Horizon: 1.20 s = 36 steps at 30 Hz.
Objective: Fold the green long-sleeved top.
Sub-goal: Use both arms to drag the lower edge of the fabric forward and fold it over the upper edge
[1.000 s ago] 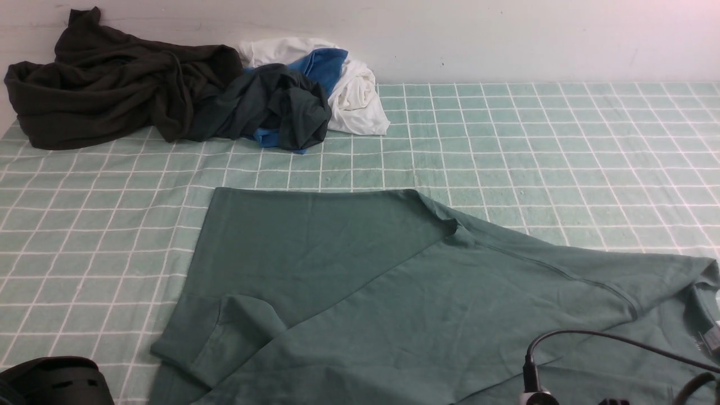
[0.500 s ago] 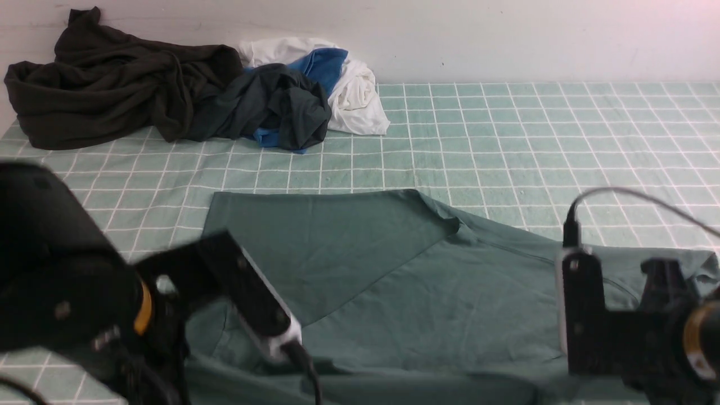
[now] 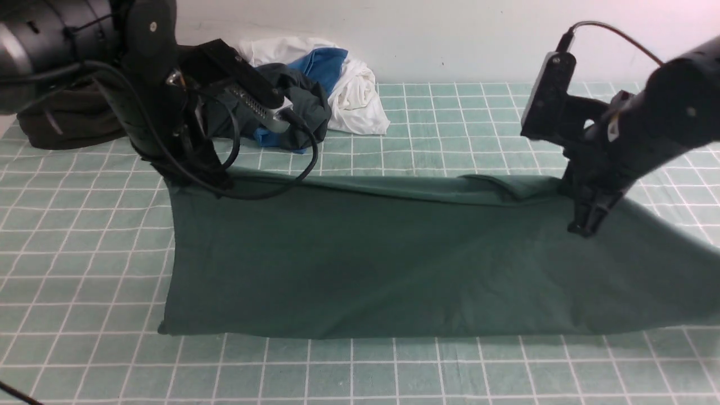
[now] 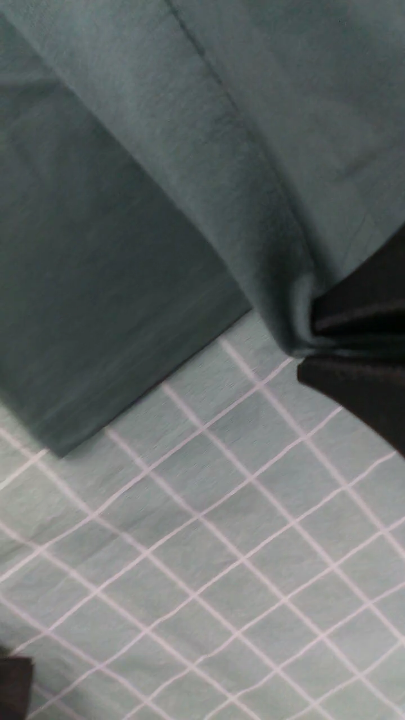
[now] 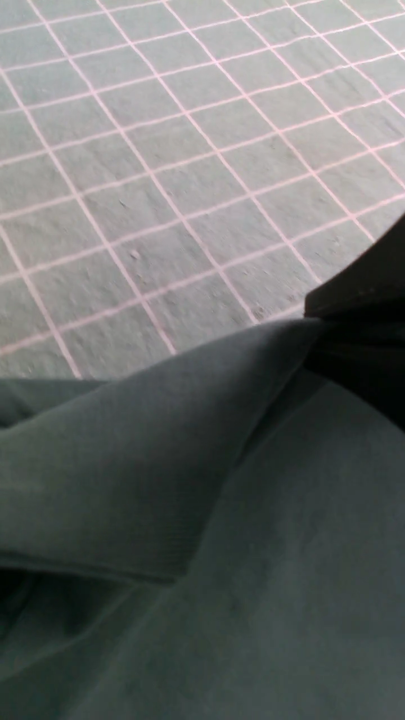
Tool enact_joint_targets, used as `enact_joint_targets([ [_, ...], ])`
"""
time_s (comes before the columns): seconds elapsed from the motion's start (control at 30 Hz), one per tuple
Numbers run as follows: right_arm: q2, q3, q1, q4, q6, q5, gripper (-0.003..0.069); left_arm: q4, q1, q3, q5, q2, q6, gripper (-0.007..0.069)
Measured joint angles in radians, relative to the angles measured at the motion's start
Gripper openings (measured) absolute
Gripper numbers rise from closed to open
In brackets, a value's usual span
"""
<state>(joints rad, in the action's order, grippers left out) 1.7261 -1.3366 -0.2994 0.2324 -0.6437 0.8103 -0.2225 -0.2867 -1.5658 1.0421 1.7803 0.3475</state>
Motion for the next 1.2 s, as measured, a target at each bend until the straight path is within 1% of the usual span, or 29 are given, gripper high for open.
enact_joint_targets([
  [0.13, 0.146, -0.116, 0.014, -0.001, 0.041, -0.051, 0.0018, -0.024, 0.033, -0.090, -0.061, 0.138, -0.001, 0.0020],
  [0.23, 0.220, -0.159, 0.014, 0.000, 0.078, -0.080, 0.0029, -0.040, 0.052, -0.120, -0.086, 0.203, -0.015, 0.0021],
  [0.37, 0.328, -0.236, 0.014, 0.005, 0.187, -0.116, 0.0114, -0.076, 0.084, -0.142, -0.153, 0.296, -0.077, 0.0058],
  [0.43, 0.345, -0.261, 0.016, 0.010, 0.269, -0.114, 0.0179, -0.099, 0.093, -0.142, -0.178, 0.314, -0.098, 0.0100],
  [0.53, 0.346, -0.303, 0.016, 0.011, 0.391, -0.081, 0.0278, -0.137, 0.100, -0.143, -0.215, 0.320, -0.134, 0.0192],
  [0.57, 0.345, -0.306, 0.016, 0.011, 0.399, -0.077, 0.0283, -0.138, 0.101, -0.144, -0.214, 0.320, -0.137, 0.0199],
  [0.6, 0.342, -0.327, 0.015, -0.001, 0.456, -0.031, 0.0325, -0.140, 0.102, -0.161, -0.209, 0.320, -0.167, 0.0255],
  [0.67, 0.338, -0.336, 0.010, -0.043, 0.483, 0.025, 0.0346, -0.135, 0.101, -0.184, -0.190, 0.320, -0.211, 0.0309],
  [0.73, 0.338, -0.339, -0.006, -0.129, 0.481, 0.087, 0.0354, -0.117, 0.093, -0.215, -0.145, 0.319, -0.248, 0.0353],
  [0.77, 0.342, -0.339, -0.013, -0.166, 0.469, 0.099, 0.0354, -0.106, 0.091, -0.226, -0.127, 0.319, -0.257, 0.0362],
  [0.8, 0.344, -0.339, -0.015, -0.176, 0.469, 0.101, 0.0354, -0.103, 0.089, -0.228, -0.123, 0.319, -0.257, 0.0364],
  [0.83, 0.361, -0.339, -0.032, -0.252, 0.434, 0.105, 0.0353, -0.074, 0.081, -0.247, -0.089, 0.318, -0.266, 0.0371],
  [0.87, 0.374, -0.341, -0.039, -0.295, 0.417, 0.097, 0.0351, -0.054, 0.074, -0.256, -0.070, 0.317, -0.266, 0.0371],
  [0.9, 0.382, -0.342, -0.041, -0.303, 0.409, 0.094, 0.0351, -0.051, 0.073, -0.257, -0.067, 0.317, -0.266, 0.0371],
  [0.93, 0.417, -0.344, -0.053, -0.356, 0.383, 0.054, 0.0347, -0.019, 0.059, -0.262, -0.039, 0.316, -0.266, 0.0363],
  [0.97, 0.421, -0.344, -0.054, -0.356, 0.380, 0.047, 0.0347, -0.019, 0.059, -0.262, -0.039, 0.315, -0.266, 0.0362],
  [1.03, 0.461, -0.344, -0.056, -0.374, 0.370, -0.022, 0.0342, 0.000, 0.042, -0.262, -0.005, 0.315, -0.263, 0.0338],
  [1.07, 0.491, -0.344, -0.052, -0.370, 0.376, -0.091, 0.0340, 0.005, 0.030, -0.262, 0.021, 0.315, -0.262, 0.0305],
  [1.1, 0.502, -0.344, -0.047, -0.364, 0.388, -0.123, 0.0339, 0.005, 0.022, -0.262, 0.033, 0.315, -0.262, 0.0286],
  [1.13, 0.505, -0.344, -0.040, -0.358, 0.412, -0.153, 0.0339, 0.005, 0.016, -0.262, 0.045, 0.315, -0.262, 0.0266],
  [1.2, 0.505, -0.359, -0.002, -0.311, 0.488, -0.197, 0.0338, 0.005, 0.003, -0.262, 0.086, 0.314, -0.262, 0.0202],
])
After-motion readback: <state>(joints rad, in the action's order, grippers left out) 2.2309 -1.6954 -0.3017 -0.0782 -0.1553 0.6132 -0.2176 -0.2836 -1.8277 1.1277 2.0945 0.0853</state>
